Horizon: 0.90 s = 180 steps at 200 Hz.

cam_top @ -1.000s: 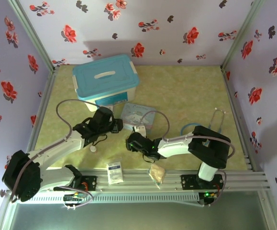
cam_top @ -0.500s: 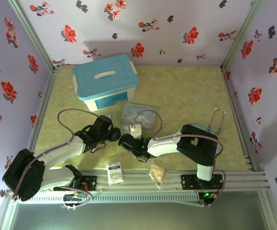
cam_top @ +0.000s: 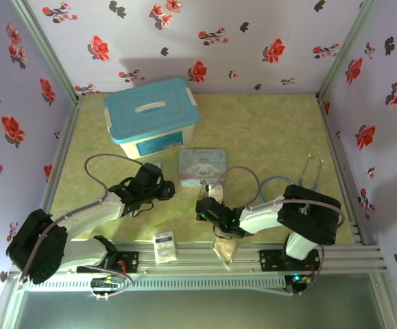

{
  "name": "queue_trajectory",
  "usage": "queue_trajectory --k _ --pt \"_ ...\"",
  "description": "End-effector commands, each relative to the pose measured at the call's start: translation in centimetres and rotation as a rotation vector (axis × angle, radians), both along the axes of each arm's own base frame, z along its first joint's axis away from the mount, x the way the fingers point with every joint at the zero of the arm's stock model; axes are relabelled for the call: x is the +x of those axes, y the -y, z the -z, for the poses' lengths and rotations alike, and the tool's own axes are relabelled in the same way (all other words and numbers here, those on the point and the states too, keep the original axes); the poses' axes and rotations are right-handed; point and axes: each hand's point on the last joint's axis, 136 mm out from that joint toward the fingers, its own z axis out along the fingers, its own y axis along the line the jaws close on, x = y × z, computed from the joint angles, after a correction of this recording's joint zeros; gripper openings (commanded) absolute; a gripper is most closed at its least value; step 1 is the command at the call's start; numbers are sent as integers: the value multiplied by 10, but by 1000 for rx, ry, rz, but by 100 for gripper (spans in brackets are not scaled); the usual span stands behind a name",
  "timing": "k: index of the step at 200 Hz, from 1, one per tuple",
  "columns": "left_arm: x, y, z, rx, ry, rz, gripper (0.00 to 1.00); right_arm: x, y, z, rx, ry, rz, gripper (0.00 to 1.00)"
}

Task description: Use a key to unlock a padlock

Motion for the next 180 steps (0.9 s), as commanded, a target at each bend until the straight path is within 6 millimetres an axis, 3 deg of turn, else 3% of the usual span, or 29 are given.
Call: queue_trajectory --k 1,38,69,88,103,144,180 --pt "19 18 -29 -34 66 30 39 -11 10 13 34 -55 -33 5" --pt "54 44 -52 -29 155 66 47 -10 19 15 52 -61 -12 1" --pt "85 54 -41 64 160 38 50 -10 45 22 -160 -71 53 1" --pt "95 47 -34 119 169 -11 52 -12 51 19 -141 -69 57 0" --pt "98 47 -29 131 174 -15 53 -13 50 17 -57 -79 46 1" --pt "94 60 3 129 117 32 53 -20 25 21 152 -188 -65 2" --pt "86 50 28 159 82 11 43 -22 18 21 373 -263 -75 5"
